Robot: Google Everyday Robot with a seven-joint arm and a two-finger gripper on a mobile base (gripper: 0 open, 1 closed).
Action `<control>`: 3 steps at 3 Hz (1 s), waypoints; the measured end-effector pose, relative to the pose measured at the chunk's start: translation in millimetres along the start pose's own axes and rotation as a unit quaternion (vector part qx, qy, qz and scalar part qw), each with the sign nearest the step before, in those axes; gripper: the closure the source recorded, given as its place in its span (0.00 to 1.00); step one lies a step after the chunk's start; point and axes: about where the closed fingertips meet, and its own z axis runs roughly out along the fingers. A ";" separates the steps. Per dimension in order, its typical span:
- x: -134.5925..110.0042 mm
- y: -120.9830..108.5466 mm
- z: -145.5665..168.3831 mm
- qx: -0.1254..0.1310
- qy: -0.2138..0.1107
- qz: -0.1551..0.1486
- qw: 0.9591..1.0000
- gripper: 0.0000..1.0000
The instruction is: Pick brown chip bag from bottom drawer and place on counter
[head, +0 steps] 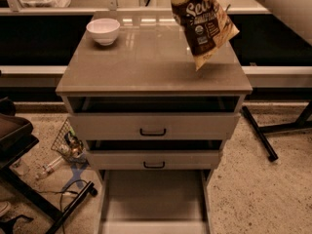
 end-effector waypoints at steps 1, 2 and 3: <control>-17.1 -7.7 44.1 -0.021 0.013 -0.013 1.000 1.00; -30.9 -38.6 33.1 0.001 -0.006 0.003 1.000 0.82; -30.1 -35.5 33.6 -0.001 -0.005 0.002 1.000 0.59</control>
Offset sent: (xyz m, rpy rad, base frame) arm 0.0389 0.0082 -0.0109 -0.0201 0.0472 0.0121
